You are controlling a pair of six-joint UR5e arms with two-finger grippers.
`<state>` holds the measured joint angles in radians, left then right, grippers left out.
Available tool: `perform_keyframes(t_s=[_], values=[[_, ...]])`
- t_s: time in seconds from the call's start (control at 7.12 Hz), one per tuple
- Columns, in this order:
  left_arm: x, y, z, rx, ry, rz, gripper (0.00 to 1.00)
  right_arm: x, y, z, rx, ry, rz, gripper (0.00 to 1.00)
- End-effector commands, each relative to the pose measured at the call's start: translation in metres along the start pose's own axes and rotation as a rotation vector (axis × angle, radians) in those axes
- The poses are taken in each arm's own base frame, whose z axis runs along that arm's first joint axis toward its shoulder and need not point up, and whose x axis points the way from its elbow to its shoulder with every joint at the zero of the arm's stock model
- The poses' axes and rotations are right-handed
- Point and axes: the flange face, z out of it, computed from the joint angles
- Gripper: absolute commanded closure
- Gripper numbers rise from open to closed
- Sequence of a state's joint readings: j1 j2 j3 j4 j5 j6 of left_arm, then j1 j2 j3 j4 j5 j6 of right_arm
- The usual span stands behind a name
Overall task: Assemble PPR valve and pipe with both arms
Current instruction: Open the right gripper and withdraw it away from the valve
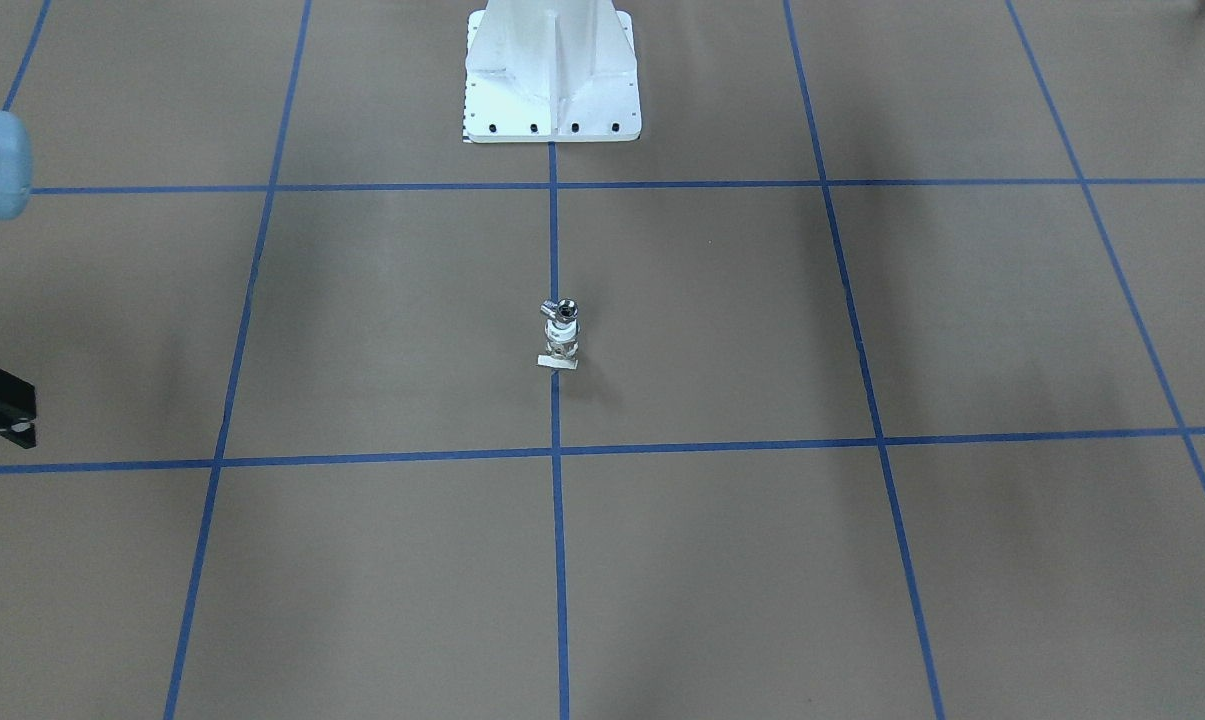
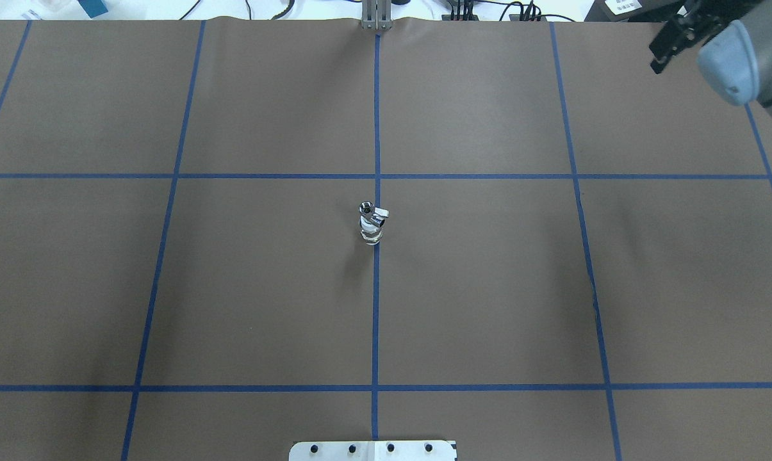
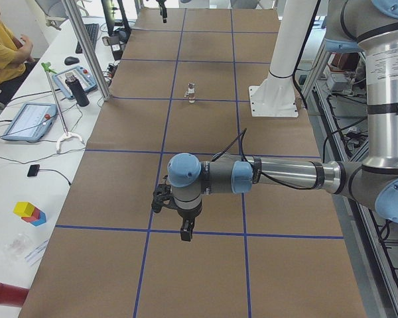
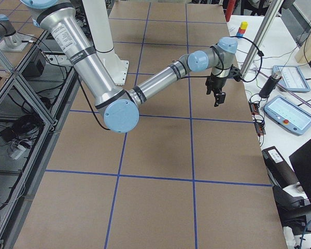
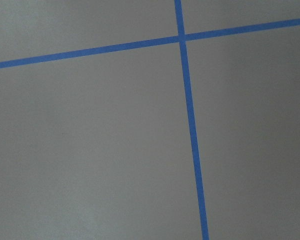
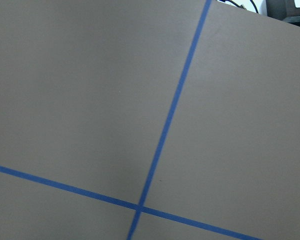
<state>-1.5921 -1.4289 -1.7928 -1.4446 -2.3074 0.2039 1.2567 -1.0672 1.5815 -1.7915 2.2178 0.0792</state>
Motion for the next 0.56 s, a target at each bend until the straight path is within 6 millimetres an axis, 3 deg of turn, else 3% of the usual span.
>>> perform_keyframes(t_s=[0.0,0.14,0.42], values=[[-0.001,0.001,0.002,-0.009,0.002,0.001,0.00,0.098,0.084,0.050,0.016,0.017,0.012,0.00],[-0.004,0.004,0.005,-0.012,0.004,-0.002,0.00,0.134,0.131,0.071,0.054,0.020,0.024,0.00],[-0.001,0.002,0.003,-0.003,0.007,0.010,0.00,0.173,0.198,0.102,0.004,0.028,0.083,0.00]])
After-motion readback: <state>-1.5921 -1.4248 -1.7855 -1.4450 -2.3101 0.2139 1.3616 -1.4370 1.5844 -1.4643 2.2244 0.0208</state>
